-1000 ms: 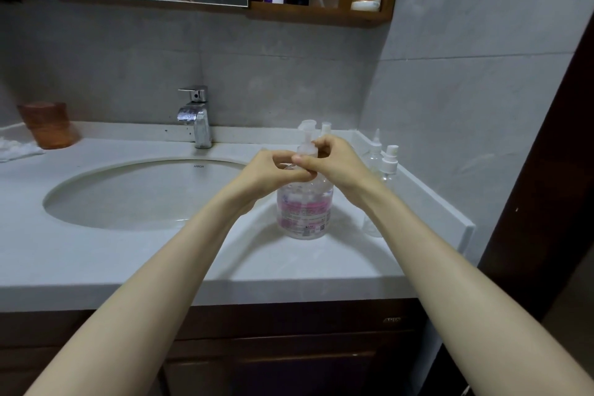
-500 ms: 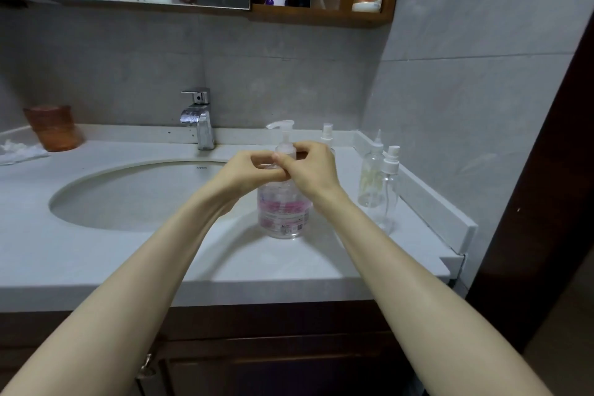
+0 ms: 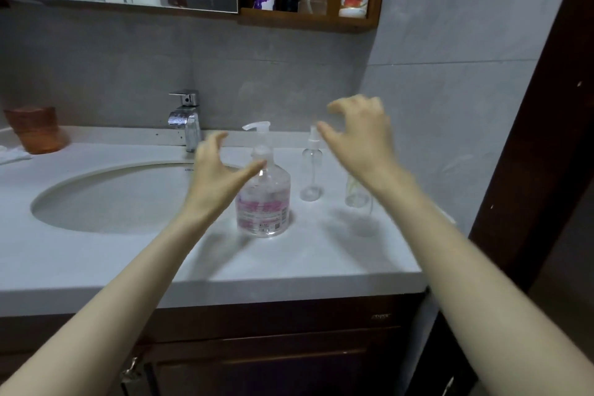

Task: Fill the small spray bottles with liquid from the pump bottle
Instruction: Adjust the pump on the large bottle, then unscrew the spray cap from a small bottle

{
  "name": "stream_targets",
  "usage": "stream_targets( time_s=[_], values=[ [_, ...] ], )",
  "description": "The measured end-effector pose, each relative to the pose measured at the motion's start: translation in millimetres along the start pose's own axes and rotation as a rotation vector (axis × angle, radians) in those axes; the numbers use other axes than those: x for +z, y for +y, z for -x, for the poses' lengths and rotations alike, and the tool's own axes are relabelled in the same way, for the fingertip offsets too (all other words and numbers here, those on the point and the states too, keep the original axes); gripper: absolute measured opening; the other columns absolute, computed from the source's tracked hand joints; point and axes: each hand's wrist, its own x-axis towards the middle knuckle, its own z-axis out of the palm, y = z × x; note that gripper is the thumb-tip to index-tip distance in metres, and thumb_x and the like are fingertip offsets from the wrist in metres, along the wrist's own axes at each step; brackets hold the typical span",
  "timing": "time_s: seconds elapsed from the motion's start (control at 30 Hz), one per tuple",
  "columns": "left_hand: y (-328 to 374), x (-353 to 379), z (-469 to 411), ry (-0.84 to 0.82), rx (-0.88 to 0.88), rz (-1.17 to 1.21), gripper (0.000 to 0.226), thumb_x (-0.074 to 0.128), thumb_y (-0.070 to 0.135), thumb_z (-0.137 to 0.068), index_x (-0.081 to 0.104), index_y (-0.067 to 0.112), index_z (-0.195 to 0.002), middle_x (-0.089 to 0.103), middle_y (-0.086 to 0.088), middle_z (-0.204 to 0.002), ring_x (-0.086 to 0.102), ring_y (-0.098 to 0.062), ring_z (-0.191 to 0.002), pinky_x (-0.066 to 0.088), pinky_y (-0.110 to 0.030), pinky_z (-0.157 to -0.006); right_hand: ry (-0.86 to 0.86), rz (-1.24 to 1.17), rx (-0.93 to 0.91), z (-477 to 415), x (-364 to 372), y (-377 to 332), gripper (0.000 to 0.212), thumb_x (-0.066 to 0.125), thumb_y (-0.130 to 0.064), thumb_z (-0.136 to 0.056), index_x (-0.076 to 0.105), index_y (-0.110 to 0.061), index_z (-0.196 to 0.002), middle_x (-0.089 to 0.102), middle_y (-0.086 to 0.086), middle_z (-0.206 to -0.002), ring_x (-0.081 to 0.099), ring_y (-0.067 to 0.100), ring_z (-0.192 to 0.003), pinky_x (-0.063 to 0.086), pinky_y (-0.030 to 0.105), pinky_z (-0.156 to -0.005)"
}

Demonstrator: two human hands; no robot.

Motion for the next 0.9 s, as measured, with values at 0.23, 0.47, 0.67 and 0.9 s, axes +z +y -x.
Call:
stream_targets(
  time_s=[0.23, 0.47, 0.67, 0.9],
  values=[
    [58, 34, 31, 0.044, 0.905, -0.206, 0.016, 0.052, 0.014, -0.086, 0.060, 0.002, -0.093, 0.058, -0.011, -0.084, 0.051, -0.024, -0.076, 0.042, -0.032, -0.069, -0.550, 0.358, 0.199, -23, -47, 42, 0.043, 0.066, -0.049, -0.081, 0.062, -0.009, -0.096, 0.055, 0.008, -0.087, 0.060, 0.030, -0.083, 0.047, 0.034, -0.078],
    [60, 104, 38, -0.530, 0.136, -0.243, 0.063, 0.070, 0.043, -0.079, 0.045, 0.010, -0.126, 0.055, -0.005, -0.122, 0.054, -0.024, -0.107, 0.047, -0.043, -0.088, -0.640, 0.132, 0.179, -16, -19, 40, 0.021, 0.062, -0.021, -0.085, 0.065, -0.001, -0.086, 0.066, 0.006, -0.064, 0.067, 0.015, -0.051, 0.058, 0.028, -0.066],
    [52, 108, 21, -0.376, -0.090, 0.042, 0.032, 0.077, 0.027, -0.075, 0.063, 0.010, -0.099, 0.067, -0.001, -0.094, 0.065, -0.020, -0.094, 0.050, -0.032, -0.079, -0.670, 0.066, 0.051, -23, -6, 18, 0.015, 0.060, -0.020, -0.083, 0.063, -0.006, -0.087, 0.068, 0.006, -0.076, 0.070, 0.017, -0.061, 0.059, 0.032, -0.070],
    [49, 104, 23, -0.398, -0.119, 0.115, 0.024, 0.074, 0.022, -0.079, 0.062, 0.008, -0.093, 0.066, -0.004, -0.089, 0.064, -0.023, -0.089, 0.049, -0.039, -0.085, -0.659, 0.242, -0.041, -23, 8, 18, 0.029, 0.055, -0.038, -0.087, 0.056, -0.010, -0.079, 0.052, 0.002, -0.070, 0.051, 0.021, -0.062, 0.037, 0.028, -0.054]
  ],
)
